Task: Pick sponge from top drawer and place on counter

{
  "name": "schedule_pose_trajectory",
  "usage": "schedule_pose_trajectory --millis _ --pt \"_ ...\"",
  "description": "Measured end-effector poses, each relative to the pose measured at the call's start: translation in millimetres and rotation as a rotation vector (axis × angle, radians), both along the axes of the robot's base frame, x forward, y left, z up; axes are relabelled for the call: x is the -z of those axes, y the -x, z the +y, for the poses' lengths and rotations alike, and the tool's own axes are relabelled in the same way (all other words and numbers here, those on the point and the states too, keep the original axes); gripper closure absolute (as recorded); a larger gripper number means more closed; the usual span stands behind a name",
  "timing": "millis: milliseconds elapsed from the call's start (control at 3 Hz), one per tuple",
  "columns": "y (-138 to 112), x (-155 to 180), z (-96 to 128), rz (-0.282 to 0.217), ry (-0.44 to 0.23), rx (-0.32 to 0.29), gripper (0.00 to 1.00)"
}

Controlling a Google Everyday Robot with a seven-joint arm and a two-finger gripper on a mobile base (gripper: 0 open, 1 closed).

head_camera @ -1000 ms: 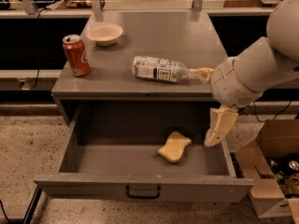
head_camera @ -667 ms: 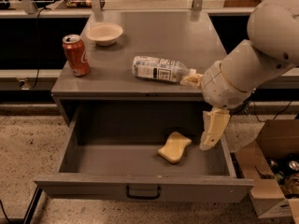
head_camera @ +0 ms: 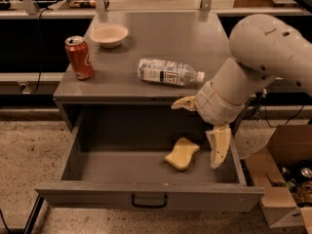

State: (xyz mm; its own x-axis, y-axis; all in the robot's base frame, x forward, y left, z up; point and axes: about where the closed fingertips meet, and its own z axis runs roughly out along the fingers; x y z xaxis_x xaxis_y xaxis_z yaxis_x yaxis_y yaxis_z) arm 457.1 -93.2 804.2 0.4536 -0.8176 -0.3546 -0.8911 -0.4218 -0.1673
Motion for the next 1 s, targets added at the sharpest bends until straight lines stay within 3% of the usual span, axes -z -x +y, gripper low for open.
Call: schedule_pose_trajectory --millis 333,667,1000 --pt "0.3 -0.8 0.8 -0.026 0.000 -0.058 0.00" --pt "0.3 -0.8 0.9 -0.026 0.000 -0.058 0.00" --pt "-5.5 6.8 2.3 -0.053 0.083 -0.111 0.00"
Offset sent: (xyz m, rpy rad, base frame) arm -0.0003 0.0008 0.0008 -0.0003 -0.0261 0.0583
